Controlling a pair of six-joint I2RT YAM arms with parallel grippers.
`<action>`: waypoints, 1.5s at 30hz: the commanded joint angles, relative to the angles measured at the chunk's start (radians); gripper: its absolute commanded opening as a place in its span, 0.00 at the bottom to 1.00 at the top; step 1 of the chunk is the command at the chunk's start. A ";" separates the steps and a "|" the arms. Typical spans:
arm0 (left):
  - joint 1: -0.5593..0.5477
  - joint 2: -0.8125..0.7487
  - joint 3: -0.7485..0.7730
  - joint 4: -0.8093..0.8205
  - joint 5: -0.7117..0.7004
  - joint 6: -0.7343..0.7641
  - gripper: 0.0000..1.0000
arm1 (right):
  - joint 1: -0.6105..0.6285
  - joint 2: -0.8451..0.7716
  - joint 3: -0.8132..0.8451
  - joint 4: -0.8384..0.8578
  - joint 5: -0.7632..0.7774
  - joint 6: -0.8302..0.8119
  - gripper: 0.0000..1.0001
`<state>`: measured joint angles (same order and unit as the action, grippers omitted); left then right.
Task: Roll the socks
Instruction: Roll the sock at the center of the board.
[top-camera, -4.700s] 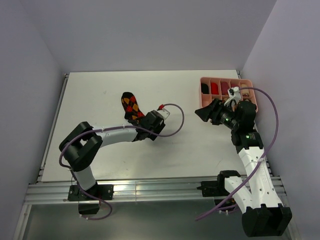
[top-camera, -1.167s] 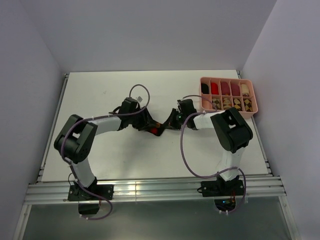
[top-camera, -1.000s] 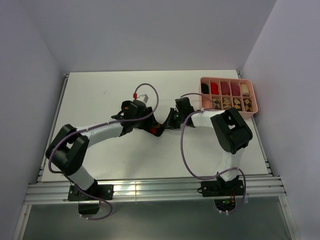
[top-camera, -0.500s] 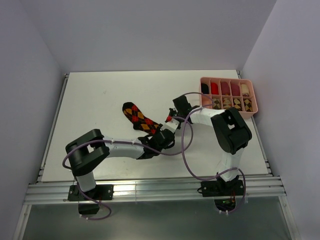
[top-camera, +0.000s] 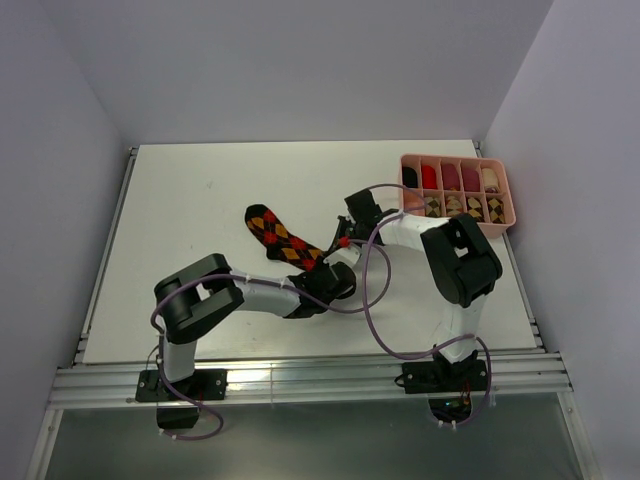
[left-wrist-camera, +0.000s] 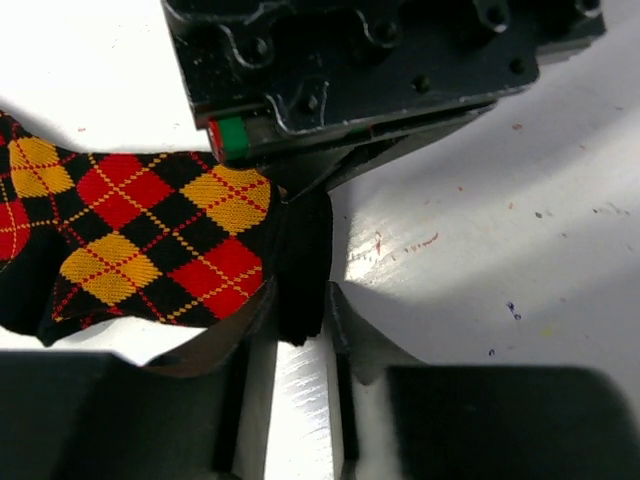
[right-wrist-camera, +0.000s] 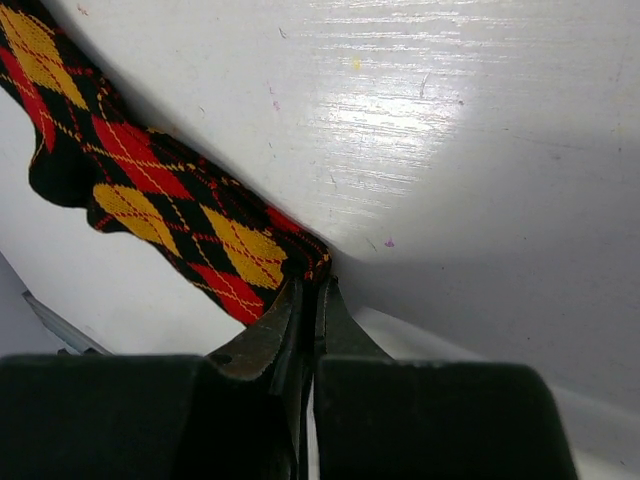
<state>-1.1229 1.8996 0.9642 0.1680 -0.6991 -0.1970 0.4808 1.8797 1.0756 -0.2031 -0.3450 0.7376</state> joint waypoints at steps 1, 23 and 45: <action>0.002 0.044 0.019 -0.058 0.007 -0.042 0.25 | 0.005 0.025 0.023 -0.048 -0.015 -0.023 0.00; 0.349 -0.200 -0.133 -0.041 0.856 -0.450 0.01 | -0.059 -0.318 -0.203 0.339 -0.088 0.138 0.66; 0.601 -0.074 -0.246 0.208 1.296 -0.749 0.01 | 0.016 -0.120 -0.370 0.665 -0.065 0.223 0.64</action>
<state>-0.5213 1.8000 0.7055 0.4099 0.5701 -0.9554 0.4870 1.7401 0.6895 0.3874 -0.4511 0.9474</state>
